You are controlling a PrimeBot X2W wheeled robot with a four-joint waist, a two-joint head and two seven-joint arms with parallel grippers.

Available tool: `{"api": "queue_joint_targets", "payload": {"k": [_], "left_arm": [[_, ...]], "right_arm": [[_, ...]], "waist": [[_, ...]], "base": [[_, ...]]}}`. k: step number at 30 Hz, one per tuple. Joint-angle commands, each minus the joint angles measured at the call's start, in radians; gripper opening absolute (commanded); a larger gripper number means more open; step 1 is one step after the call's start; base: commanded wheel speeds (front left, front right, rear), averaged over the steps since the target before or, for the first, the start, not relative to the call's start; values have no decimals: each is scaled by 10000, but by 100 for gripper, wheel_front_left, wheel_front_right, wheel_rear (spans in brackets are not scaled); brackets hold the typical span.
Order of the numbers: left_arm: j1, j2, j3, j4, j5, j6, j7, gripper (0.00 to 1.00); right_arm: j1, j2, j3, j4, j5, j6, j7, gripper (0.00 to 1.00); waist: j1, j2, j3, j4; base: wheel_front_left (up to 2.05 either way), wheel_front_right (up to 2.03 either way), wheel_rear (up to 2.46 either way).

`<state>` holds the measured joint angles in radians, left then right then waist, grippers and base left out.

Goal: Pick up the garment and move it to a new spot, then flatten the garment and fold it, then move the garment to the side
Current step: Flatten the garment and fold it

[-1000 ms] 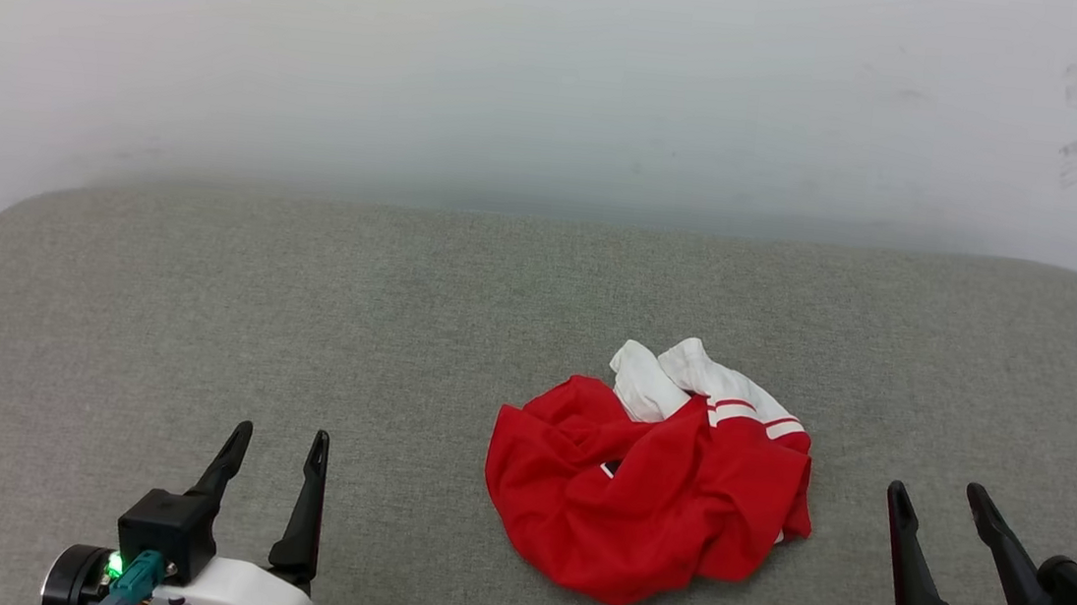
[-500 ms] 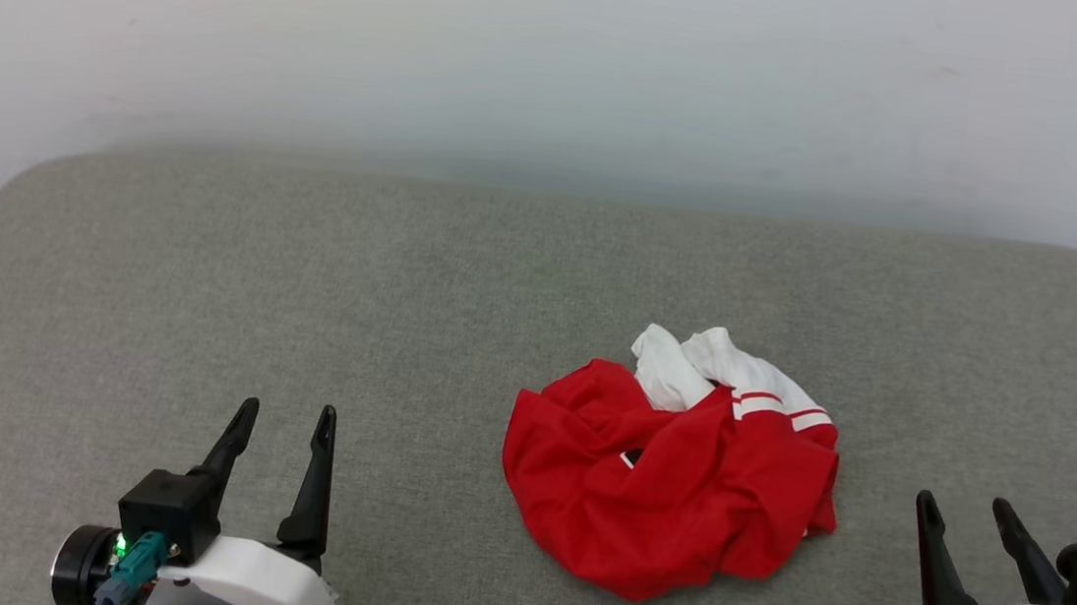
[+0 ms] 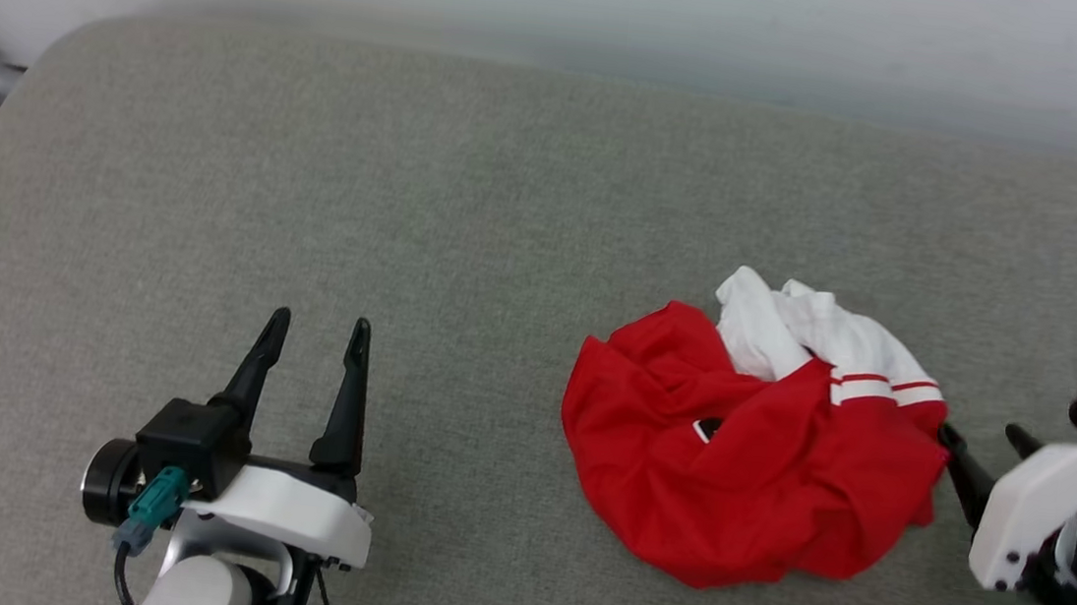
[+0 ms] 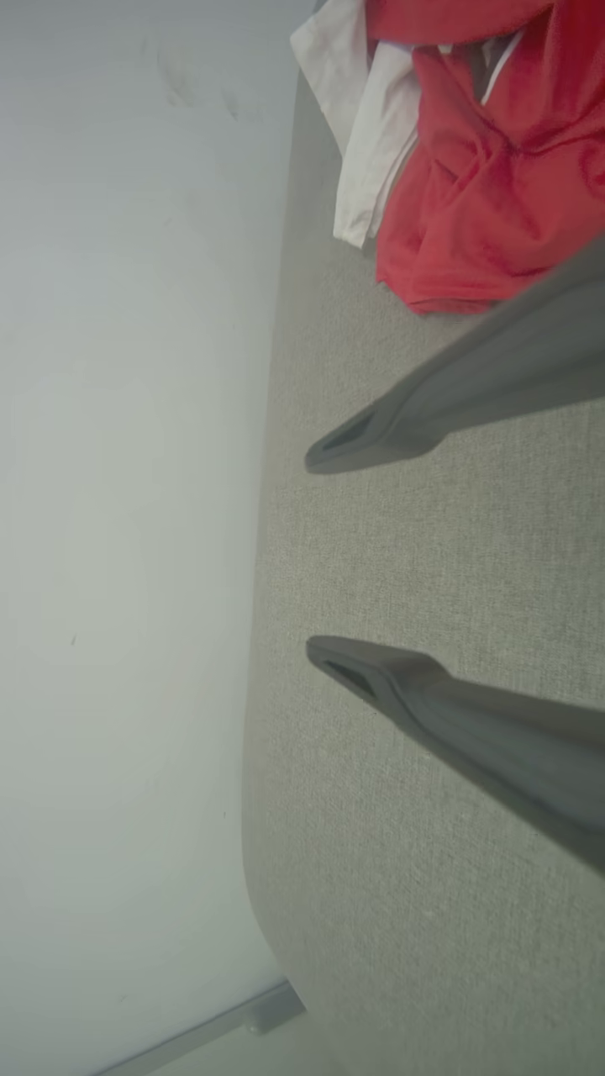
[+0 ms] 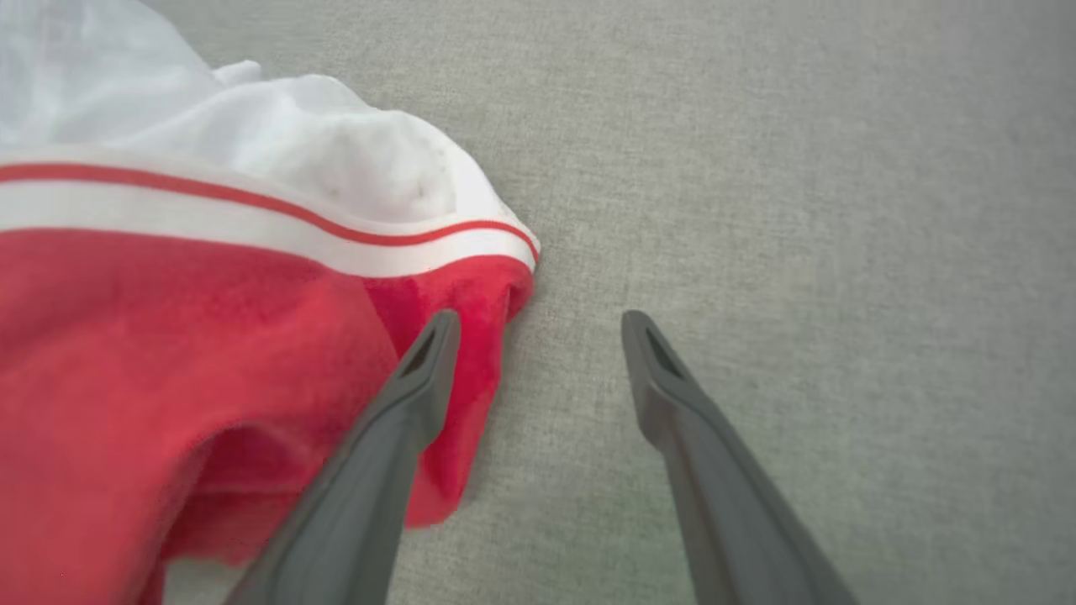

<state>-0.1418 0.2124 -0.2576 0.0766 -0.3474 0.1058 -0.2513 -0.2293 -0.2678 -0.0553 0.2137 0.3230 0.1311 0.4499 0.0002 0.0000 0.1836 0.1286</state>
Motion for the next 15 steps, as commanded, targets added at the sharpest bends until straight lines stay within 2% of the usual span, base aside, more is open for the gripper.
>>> {"api": "queue_joint_targets", "payload": {"k": [1,6,11,12,13,15], "left_arm": [[-195,-46,-21,62,53,-49,-77,100],[-576,-253,-65,241,115,-184,-129,100],[-797,-445,3,452,186,-322,-151,100],[-805,-484,30,466,206,-338,-154,100],[-808,-512,72,472,216,-339,-155,100],[-782,-533,183,463,281,-354,-157,100]], "right_arm": [[-354,-189,237,146,154,-7,228,100],[-1476,-892,1164,791,568,-7,1042,100],[-1733,-1198,1984,1950,920,-7,1805,100],[-1657,-1140,2086,2231,1033,-7,2034,93],[-1554,-1100,2196,2467,1153,-7,2222,45],[-1457,-1040,2305,2780,1382,-7,2445,0]], "waist": [[-2,0,389,283],[-2,0,835,506],[-2,0,1093,649],[-2,0,1114,661],[-2,0,1130,666],[-2,0,1162,629]], "base": [[0,0,0],[0,0,0],[0,0,0],[0,0,0],[0,0,0],[0,0,0]]}}
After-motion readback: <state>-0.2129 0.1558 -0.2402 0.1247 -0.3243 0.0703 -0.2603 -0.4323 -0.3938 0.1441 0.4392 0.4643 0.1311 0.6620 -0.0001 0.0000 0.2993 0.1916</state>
